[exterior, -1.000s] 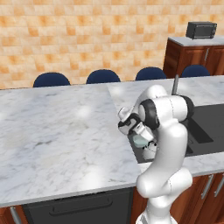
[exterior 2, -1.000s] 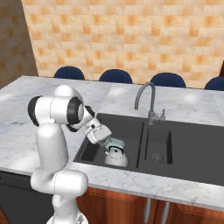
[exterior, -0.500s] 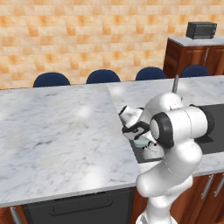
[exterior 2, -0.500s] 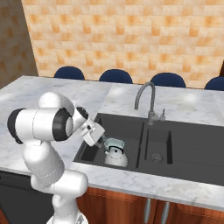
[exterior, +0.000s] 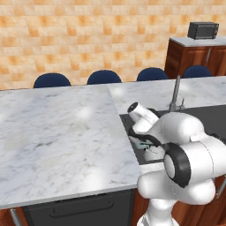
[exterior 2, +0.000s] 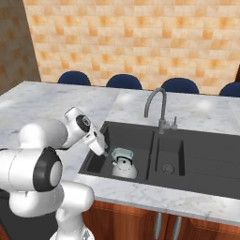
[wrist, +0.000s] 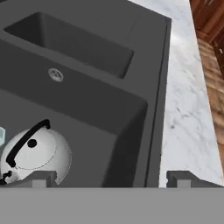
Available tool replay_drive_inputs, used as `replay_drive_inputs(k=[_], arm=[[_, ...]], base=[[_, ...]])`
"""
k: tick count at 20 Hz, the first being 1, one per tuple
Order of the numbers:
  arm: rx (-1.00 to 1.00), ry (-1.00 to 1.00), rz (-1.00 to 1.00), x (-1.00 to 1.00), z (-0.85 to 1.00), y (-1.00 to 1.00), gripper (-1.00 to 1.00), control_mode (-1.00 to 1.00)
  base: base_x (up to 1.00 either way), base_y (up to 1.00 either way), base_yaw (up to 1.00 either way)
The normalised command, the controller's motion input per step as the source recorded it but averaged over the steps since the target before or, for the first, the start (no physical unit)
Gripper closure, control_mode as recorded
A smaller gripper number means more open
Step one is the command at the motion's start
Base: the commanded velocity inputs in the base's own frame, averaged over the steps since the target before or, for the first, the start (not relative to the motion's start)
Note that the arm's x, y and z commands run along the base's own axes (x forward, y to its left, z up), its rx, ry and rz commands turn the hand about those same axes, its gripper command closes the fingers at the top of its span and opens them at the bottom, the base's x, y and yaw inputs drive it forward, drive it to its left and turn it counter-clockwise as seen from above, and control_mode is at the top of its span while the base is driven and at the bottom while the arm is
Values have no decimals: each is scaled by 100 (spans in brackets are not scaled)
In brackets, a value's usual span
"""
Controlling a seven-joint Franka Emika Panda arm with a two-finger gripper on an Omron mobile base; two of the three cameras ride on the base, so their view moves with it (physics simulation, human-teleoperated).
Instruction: Open the cabinet, pick the kettle from the cabinet, and place it in the sink.
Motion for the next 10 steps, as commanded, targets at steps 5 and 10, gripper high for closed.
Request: replay_drive_inputs(k=[5, 10], arm=[[11, 0, 27, -32, 35, 4, -100, -100], [11, 0, 28, -30, 36, 2, -100, -100]], base=[[0, 0, 0], [0, 0, 0]])
